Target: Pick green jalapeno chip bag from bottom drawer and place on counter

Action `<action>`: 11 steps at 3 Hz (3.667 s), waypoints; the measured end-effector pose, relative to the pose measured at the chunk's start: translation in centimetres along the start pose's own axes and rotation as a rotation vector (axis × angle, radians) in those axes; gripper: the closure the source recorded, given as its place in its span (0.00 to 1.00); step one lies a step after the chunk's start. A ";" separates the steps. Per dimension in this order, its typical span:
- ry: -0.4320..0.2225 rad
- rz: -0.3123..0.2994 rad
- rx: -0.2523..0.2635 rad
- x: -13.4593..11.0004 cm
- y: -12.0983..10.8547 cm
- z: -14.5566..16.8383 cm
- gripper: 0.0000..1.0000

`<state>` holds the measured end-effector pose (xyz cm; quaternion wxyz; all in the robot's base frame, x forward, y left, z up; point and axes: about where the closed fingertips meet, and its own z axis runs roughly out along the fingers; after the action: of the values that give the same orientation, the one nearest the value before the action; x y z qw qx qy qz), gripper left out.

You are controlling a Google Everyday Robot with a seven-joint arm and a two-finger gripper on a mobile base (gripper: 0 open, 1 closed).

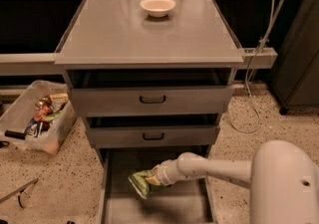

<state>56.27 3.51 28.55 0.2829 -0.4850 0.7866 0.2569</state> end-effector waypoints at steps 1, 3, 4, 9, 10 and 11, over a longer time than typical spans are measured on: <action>0.013 -0.004 -0.037 -0.1 0.9 -0.6 1.00; -0.013 -0.022 -0.035 -1.3 1.5 -2.3 1.00; -0.116 -0.050 -0.049 -5.1 1.4 -6.8 1.00; -0.327 -0.302 -0.180 -27.5 7.2 -25.1 1.00; -0.327 -0.303 -0.180 -27.5 7.2 -25.1 1.00; -0.365 -0.364 -0.132 -31.6 7.3 -28.8 1.00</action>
Offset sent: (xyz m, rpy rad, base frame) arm -0.0083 -0.0001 0.0075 0.0016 0.0248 0.0315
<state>55.70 6.40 71.82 0.4296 -0.5815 0.6038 0.3358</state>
